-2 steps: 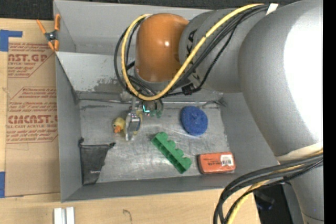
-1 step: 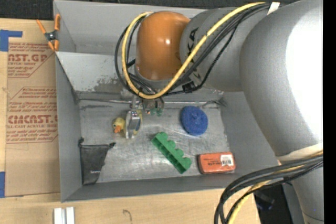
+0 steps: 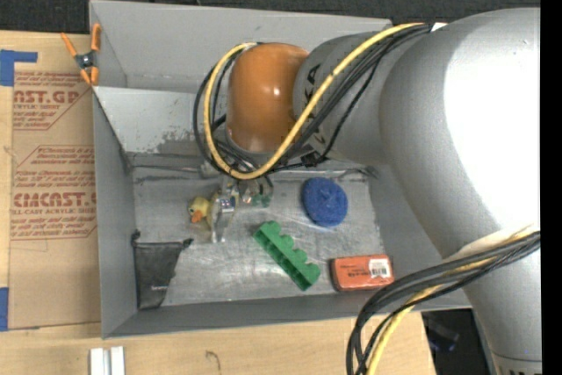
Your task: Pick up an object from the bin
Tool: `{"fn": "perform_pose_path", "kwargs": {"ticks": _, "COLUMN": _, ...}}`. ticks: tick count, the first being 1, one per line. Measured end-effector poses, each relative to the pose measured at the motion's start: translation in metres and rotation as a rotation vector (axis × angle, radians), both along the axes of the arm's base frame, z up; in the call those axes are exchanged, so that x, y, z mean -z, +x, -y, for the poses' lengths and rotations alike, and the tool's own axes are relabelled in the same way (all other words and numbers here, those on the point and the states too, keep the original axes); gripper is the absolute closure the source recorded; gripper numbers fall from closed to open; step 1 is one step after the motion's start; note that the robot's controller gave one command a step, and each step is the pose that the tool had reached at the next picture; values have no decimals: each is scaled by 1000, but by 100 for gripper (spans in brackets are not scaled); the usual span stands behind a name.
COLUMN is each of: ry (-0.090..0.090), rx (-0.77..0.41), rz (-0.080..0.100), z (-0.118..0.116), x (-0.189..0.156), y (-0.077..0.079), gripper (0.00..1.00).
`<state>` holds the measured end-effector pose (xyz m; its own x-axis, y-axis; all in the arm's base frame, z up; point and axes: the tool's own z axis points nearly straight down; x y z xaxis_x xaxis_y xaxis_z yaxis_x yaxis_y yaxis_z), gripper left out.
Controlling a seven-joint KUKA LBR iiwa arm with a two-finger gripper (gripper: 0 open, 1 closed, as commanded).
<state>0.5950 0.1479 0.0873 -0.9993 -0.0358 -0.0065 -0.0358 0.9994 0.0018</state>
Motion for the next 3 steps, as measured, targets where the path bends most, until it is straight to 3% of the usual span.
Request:
{"fn": "perform_pose_path", "kwargs": {"ticks": 1, "ry": 4, "rx": 91, "rz": 2, "z": -3, "x": 14, "y": -8, "gripper": 100}}
{"fn": "perform_pose_path", "kwargs": {"ticks": 2, "ry": 4, "rx": 91, "rz": 2, "z": -3, "x": 14, "y": -8, "gripper": 100}}
{"fn": "perform_pose_path", "kwargs": {"ticks": 3, "ry": 0, "rx": 60, "rz": -1, "z": -4, "x": -139, "y": -9, "gripper": 100}}
